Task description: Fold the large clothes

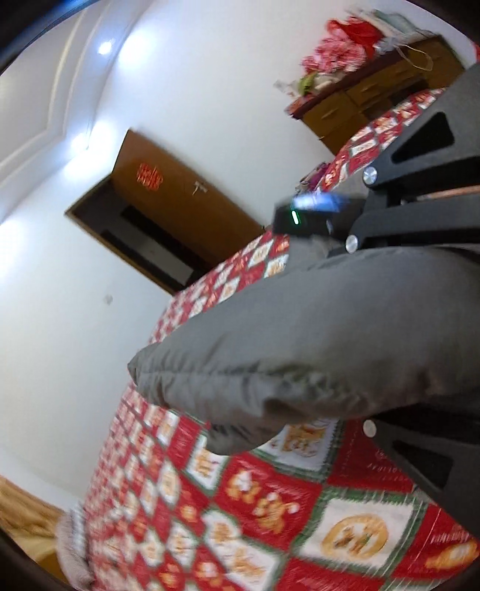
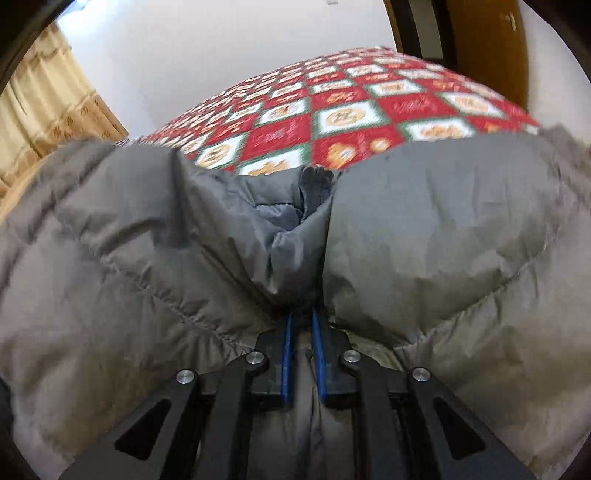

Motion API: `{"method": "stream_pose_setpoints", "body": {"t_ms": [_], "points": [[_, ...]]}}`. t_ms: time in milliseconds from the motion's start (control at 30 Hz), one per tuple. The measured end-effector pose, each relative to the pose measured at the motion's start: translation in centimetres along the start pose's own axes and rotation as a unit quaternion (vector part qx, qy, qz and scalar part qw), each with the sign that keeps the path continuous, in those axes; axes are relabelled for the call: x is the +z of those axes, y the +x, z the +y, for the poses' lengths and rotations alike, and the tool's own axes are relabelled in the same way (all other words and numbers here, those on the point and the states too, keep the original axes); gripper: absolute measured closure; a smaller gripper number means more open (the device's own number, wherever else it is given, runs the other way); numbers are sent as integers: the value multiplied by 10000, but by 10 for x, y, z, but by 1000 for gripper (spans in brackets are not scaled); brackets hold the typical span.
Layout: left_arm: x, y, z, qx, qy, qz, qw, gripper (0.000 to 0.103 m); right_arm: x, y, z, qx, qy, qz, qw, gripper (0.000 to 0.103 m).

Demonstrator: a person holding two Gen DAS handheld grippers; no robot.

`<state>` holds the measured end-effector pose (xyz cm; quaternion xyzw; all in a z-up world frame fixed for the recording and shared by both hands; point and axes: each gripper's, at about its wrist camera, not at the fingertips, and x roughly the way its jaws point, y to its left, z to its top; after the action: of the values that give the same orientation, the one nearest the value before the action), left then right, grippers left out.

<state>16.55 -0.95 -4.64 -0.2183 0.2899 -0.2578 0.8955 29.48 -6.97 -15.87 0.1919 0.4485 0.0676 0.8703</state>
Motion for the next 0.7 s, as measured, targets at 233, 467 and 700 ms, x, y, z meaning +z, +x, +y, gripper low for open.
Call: {"method": "stream_pose_setpoints", "body": {"t_ms": [233, 467, 700], "points": [[2, -24, -11, 815, 1010, 43, 9915, 84, -48, 28, 73, 1527, 539, 466, 9857, 92], [3, -23, -15, 1058, 1158, 44, 9876, 84, -39, 30, 93, 1232, -191, 881, 9883, 94], [0, -24, -46, 1056, 1675, 28, 9802, 84, -17, 1, 81, 1072, -739, 1120, 9851, 94]]}}
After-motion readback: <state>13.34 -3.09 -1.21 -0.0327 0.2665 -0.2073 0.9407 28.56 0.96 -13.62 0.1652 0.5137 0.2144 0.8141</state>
